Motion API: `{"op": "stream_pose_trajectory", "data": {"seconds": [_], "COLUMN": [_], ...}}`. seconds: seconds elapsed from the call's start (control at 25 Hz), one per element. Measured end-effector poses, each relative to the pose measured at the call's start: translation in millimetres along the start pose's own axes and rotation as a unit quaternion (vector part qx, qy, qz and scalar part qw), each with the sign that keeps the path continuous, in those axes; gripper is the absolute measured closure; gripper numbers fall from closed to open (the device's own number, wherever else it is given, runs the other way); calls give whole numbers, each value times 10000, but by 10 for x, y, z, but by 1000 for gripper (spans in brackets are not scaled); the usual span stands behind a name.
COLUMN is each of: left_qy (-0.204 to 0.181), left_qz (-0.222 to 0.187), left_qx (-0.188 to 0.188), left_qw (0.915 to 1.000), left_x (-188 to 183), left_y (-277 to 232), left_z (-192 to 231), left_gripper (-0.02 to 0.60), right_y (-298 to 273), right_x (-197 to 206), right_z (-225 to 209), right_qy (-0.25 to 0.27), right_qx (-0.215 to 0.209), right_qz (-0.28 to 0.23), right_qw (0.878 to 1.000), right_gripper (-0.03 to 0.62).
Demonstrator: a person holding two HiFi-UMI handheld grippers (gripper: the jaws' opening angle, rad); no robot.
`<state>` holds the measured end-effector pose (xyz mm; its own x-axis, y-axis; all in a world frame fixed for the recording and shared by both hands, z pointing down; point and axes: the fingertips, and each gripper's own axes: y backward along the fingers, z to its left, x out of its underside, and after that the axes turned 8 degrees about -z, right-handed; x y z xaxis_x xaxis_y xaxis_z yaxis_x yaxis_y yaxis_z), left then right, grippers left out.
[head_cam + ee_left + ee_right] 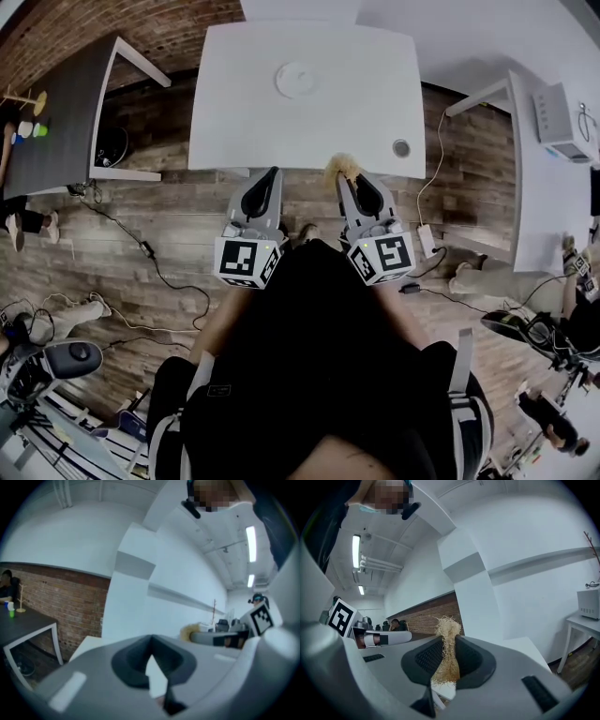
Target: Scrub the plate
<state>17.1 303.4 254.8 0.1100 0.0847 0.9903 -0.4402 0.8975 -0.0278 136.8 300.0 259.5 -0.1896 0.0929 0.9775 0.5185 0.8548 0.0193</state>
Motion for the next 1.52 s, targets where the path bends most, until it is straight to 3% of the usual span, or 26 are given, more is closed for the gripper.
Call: {"op": "stream_pose_trajectory", "data": {"seconds": [0.24, 0.72, 1.08, 1.28, 1.52], "left_qy": [50, 160, 380, 470, 587], "left_qz": [105, 182, 583, 898, 1157], "left_qx": [-65, 290, 581, 767, 816], "left_qw": [9999, 9993, 9959, 9919, 9882], "left_x": [75, 50, 239, 541, 706], "left_y": [-174, -945, -1516, -1870, -1996], "left_z": [240, 994, 1627, 1925, 2051], "left_gripper": [580, 580, 580, 580, 580], "right_y": [-260, -1194, -1926, -2284, -2500], "right_x": [108, 99, 239, 417, 509], "right_z": [-106, -278, -478, -682, -739], "right_qy": [-13, 103, 167, 230, 212], "right_qx": [-8, 317, 712, 938, 1027], "right_qz": [101, 153, 447, 597, 712], "right_qw": [9999, 9993, 9963, 9935, 9919], "right_gripper": [533, 533, 533, 533, 533]}}
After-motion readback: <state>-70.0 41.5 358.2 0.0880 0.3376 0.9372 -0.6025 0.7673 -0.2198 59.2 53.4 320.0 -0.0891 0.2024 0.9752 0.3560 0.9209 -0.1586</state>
